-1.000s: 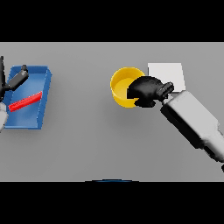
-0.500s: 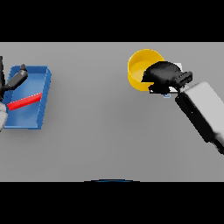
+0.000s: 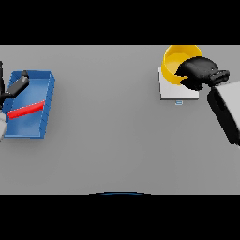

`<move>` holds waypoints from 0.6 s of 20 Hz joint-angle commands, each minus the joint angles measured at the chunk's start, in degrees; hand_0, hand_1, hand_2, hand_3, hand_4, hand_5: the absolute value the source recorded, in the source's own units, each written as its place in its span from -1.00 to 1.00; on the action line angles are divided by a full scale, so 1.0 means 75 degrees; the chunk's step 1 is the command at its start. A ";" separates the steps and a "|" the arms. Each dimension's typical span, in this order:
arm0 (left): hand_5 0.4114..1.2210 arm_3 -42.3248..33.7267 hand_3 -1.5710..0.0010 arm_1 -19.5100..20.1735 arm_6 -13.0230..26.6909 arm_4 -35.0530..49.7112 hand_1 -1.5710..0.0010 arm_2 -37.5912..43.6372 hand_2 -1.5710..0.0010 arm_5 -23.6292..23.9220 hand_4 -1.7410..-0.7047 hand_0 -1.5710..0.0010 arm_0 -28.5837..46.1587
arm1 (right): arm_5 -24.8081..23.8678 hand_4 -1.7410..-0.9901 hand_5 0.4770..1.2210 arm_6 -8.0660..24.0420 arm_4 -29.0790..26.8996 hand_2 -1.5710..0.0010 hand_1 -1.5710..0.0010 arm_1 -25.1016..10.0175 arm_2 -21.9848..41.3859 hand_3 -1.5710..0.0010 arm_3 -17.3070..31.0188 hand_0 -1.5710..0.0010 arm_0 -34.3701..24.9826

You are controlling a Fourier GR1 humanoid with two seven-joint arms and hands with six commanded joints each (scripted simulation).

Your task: Pick up the red beaker and tilt it to pour out 1 green nut into yellow bowl. Pick up the yellow bowl and place it on the metallic measuring scale.

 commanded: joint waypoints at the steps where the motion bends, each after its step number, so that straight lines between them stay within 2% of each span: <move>1: -0.33 -0.0034 1.00 0.0051 0.0045 0.0022 1.00 0.0036 1.00 -0.0039 0.97 1.00 -0.0066 | -0.0147 -1.00 1.00 -0.0074 0.0037 -0.86 -1.00 0.0051 -0.0026 -0.60 0.0292 -1.00 -0.0063; 5: -0.33 0.0085 1.00 0.0011 0.0143 -0.0014 1.00 0.0013 1.00 -0.0030 0.97 1.00 -0.0085 | -0.0464 -1.00 1.00 -0.0170 0.0071 -0.78 -1.00 0.0221 -0.0093 -0.73 0.1040 -1.00 -0.0093; 8: -0.35 -0.0125 1.00 -0.0030 0.0210 -0.0015 1.00 -0.0039 1.00 -0.0021 0.96 1.00 -0.0026 | -0.0640 -1.00 1.00 -0.0253 0.0113 -0.76 -1.00 0.0317 -0.0082 -0.70 0.1362 -1.00 -0.0080; 12: -0.36 0.0017 1.00 -0.0008 0.0125 -0.0022 1.00 -0.0005 1.00 -0.0023 0.96 1.00 -0.0080 | -0.0855 -1.00 1.00 -0.0609 0.0039 -0.70 -1.00 0.0430 -0.0164 -0.83 0.1799 -0.98 -0.0124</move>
